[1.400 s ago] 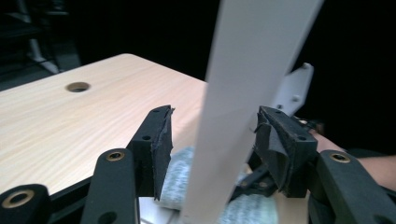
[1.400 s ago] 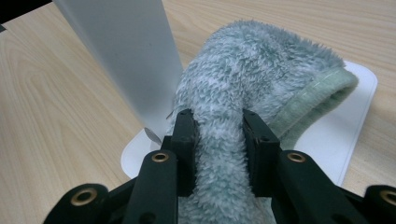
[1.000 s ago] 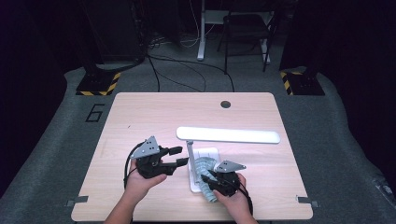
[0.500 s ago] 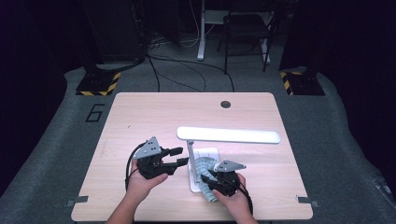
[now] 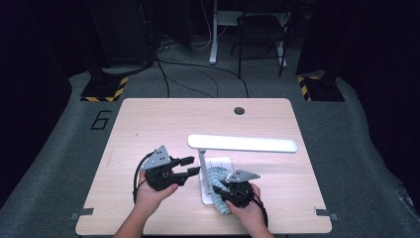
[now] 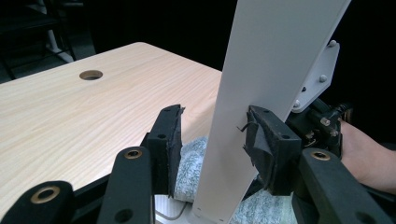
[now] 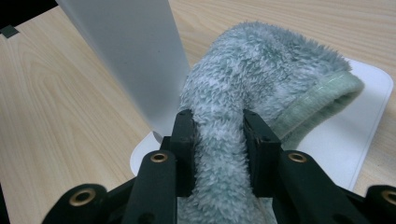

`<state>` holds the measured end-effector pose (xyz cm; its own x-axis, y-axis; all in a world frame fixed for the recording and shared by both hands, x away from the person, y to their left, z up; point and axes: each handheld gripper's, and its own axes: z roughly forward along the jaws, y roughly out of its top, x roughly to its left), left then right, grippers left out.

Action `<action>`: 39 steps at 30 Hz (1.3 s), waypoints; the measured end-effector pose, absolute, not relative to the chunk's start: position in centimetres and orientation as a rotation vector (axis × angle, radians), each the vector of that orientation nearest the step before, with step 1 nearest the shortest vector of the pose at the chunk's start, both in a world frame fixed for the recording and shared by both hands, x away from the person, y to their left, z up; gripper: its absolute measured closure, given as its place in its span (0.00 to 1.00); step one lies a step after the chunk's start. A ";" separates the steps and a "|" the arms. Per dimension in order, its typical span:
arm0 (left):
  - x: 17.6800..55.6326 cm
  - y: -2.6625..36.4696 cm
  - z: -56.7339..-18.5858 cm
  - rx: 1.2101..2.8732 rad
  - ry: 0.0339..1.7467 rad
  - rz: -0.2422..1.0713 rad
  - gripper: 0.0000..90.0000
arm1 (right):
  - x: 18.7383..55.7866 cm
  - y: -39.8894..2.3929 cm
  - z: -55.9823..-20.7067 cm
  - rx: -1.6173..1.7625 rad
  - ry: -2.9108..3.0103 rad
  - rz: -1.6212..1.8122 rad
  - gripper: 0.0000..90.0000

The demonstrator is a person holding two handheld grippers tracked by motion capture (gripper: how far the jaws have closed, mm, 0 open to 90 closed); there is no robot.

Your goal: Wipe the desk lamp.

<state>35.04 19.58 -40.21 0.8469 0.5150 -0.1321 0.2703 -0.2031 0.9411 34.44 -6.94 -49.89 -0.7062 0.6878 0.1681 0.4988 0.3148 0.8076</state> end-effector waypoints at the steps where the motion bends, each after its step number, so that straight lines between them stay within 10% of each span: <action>1: 35.0 19.6 -40.2 1.800 0.600 0.242 0.62 | 34.4 -6.9 -49.9 1.100 2.367 1.343 0.78; 39: 34.8 19.5 -40.2 1.798 0.613 0.251 0.62 | 31.7 -6.7 -39.3 0.833 2.177 1.587 0.80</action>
